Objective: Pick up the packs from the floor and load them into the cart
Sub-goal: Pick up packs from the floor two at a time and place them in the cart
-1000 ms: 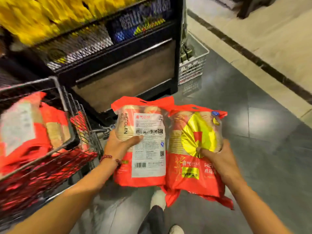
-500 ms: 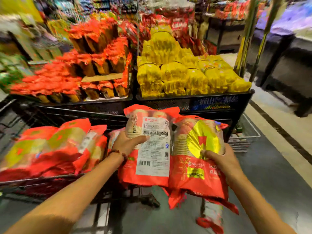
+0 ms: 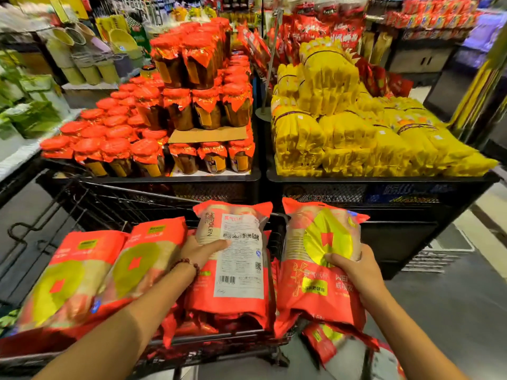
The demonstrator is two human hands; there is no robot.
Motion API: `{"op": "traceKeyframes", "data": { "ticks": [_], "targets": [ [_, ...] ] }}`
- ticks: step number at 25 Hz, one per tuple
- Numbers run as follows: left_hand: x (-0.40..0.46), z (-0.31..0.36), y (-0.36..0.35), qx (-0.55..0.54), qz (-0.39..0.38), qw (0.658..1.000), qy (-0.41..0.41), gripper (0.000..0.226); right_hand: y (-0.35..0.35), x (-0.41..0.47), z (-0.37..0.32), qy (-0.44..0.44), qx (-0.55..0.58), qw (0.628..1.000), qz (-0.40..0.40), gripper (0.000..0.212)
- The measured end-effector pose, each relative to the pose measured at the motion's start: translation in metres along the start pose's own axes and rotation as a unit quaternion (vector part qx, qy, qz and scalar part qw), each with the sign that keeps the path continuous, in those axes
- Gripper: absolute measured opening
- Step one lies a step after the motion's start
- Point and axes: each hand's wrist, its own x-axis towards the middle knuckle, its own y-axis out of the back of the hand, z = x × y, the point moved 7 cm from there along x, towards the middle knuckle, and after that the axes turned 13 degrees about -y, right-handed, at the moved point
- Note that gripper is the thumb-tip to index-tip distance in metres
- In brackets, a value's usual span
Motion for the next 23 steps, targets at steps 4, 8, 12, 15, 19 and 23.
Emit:
{"op": "traceKeyframes", "data": {
  "ticks": [4, 8, 12, 15, 19, 23],
  "targets": [
    [0.040, -0.064, -0.008, 0.071, -0.010, 0.994, 0.084, 0.094, -0.003, 0.026, 0.000, -0.021, 0.000, 1.000, 0.023, 0.083],
    [0.033, -0.077, -0.030, 0.089, -0.045, 0.991, 0.089, 0.071, 0.005, 0.033, -0.014, -0.021, 0.011, 0.999, 0.040, 0.079],
    [0.041, -0.110, -0.037, 0.178, -0.080, 0.975, 0.109, 0.104, 0.011, 0.039, -0.015, -0.017, 0.016, 0.999, 0.031, 0.083],
    [0.036, -0.084, -0.038, 0.243, -0.108, 0.960, 0.090, 0.108, 0.011, 0.036, -0.018, -0.019, 0.011, 1.000, 0.016, 0.069],
    [0.034, -0.012, -0.031, 0.395, -0.121, 0.911, 0.006, 0.067, 0.007, 0.039, -0.032, 0.000, 0.012, 1.000, -0.001, 0.060],
    [0.039, 0.094, -0.001, 0.565, -0.041, 0.798, -0.205, 0.088, -0.009, 0.033, -0.069, 0.024, 0.020, 0.999, -0.024, 0.052]
  ]
}}
